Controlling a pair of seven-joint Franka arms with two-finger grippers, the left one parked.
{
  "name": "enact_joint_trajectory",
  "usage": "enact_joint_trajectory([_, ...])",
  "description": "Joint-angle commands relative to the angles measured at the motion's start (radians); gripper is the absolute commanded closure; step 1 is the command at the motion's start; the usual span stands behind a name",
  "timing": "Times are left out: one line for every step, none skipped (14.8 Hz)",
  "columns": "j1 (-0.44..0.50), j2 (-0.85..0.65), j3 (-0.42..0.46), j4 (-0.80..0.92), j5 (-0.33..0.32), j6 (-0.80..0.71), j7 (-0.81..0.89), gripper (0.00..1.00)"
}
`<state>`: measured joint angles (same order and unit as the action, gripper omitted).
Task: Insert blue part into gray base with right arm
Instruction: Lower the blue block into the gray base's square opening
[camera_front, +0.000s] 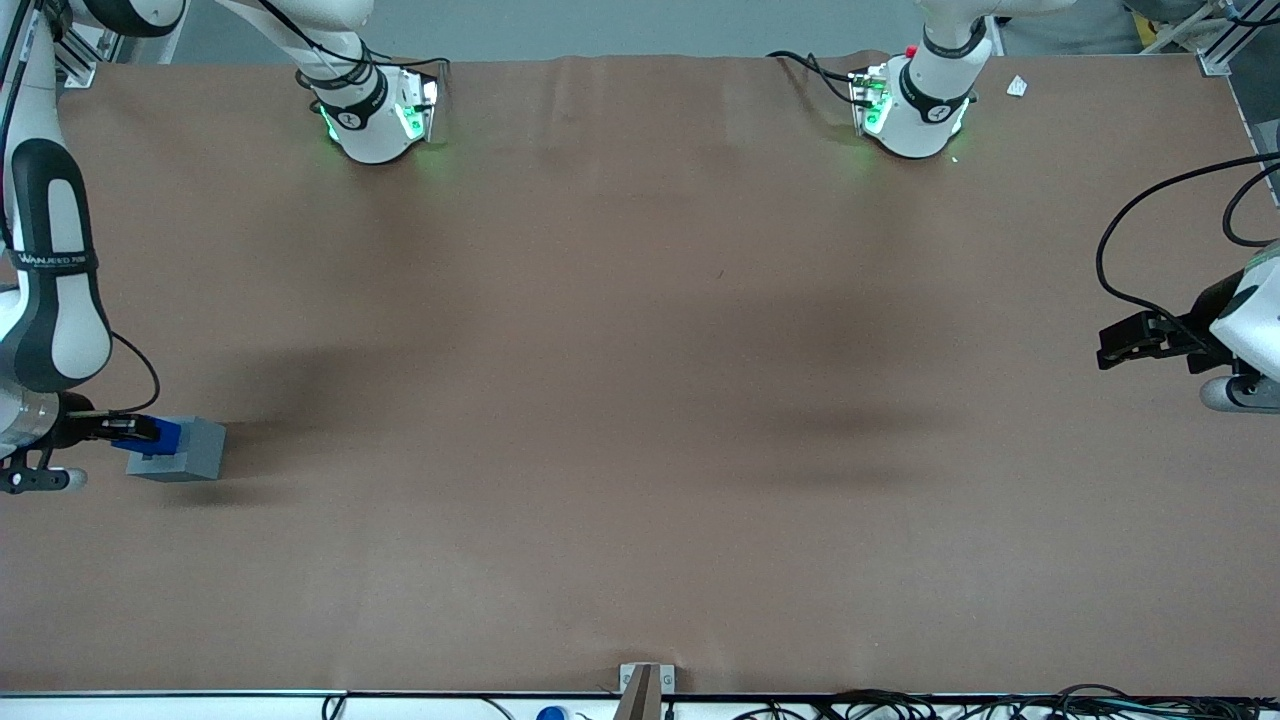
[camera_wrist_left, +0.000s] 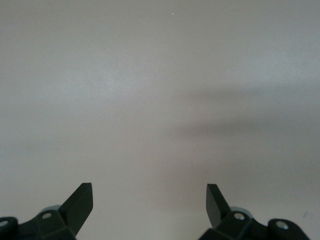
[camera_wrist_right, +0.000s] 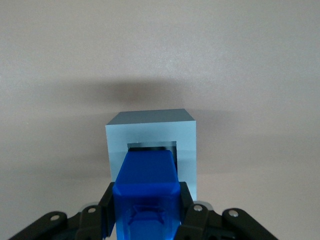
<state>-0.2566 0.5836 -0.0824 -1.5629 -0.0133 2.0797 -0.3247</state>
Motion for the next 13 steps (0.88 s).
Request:
enact_joint_trajectory([-0.015,0.012,0.013,0.011,-0.014,-0.003,-0.011,0.97])
enact_joint_trajectory([-0.015,0.012,0.013,0.011,-0.014,-0.003,-0.013,0.97])
enact_joint_trajectory([-0.015,0.012,0.013,0.012,-0.014,-0.003,-0.011,0.97])
enact_joint_trajectory([-0.015,0.012,0.013,0.012,-0.014,-0.003,-0.013,0.97])
enact_joint_trajectory([-0.015,0.012,0.013,0.012,-0.014,-0.003,-0.013,0.97])
enact_joint_trajectory([-0.015,0.015,0.013,0.014,-0.014,-0.003,-0.013,0.97])
enact_joint_trajectory([-0.015,0.019,0.013,0.015,-0.014,-0.003,-0.011,0.97])
enact_joint_trajectory([-0.015,0.019,0.013,0.015,-0.014,-0.003,-0.01,0.97])
enact_joint_trajectory([-0.016,0.019,0.013,0.018,-0.014,-0.003,-0.011,0.97])
enact_joint_trajectory([-0.016,0.019,0.013,0.024,-0.014,-0.003,-0.011,0.97])
enact_joint_trajectory([-0.016,0.021,0.013,0.029,-0.014,-0.004,-0.013,0.97])
enact_joint_trajectory([-0.018,0.021,0.013,0.03,-0.014,-0.003,-0.016,0.97])
enact_joint_trajectory([-0.018,0.024,0.013,0.029,-0.014,-0.003,-0.016,0.97])
